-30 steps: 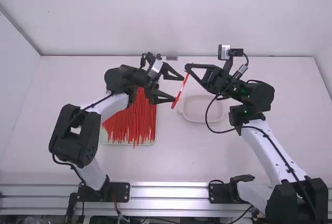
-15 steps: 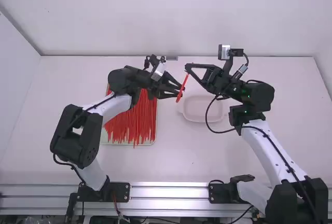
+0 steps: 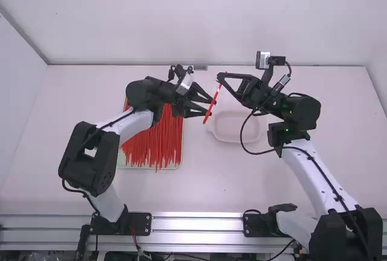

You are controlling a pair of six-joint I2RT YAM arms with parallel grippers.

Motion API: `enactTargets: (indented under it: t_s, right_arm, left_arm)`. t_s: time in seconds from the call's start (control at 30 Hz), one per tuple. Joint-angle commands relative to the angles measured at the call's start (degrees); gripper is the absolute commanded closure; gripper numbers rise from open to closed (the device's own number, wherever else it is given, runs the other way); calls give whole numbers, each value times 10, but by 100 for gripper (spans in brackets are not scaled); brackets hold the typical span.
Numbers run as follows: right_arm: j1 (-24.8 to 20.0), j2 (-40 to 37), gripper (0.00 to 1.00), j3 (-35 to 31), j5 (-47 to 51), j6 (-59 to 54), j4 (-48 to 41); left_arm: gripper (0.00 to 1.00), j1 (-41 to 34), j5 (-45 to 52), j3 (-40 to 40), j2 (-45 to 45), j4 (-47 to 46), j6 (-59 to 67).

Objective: Fasten the cable tie

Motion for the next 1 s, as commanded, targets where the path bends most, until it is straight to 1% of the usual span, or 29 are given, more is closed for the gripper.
enactTargets:
  t_s: [0.0, 0.17, 0.2, 0.23, 0.27, 0.37, 0.6, 0.8, 0.97]
  right_arm:
    - [1, -5, 100, 10, -3, -3, 4]
    - [1, -5, 100, 10, -3, -5, 3]
    - [1, -5, 100, 10, -3, -4, 1]
    - [1, -5, 100, 10, -2, -5, -5]
    - [1, -5, 100, 10, 0, -8, -13]
    - [1, -5, 100, 8, 6, -20, -28]
    - [1, -4, 100, 9, 15, -17, -23]
    - [0, -5, 100, 21, 15, 24, 22]
    - [0, -5, 100, 38, 15, 24, 19]
  left_arm:
    - [53, -3, -11, 8, -10, 4, -2]
    - [51, -2, -25, 8, -14, 4, -2]
    - [55, -2, -28, 8, -14, 4, -2]
    - [73, -4, -30, 8, -16, 4, -1]
    - [97, -4, -32, 8, -16, 4, -2]
    - [99, -3, -36, 8, -17, 4, 2]
    - [99, -3, -32, 6, -17, 4, 5]
    - [98, -3, -39, -29, -17, 4, 56]
    - [98, -3, -38, -46, -17, 4, 70]
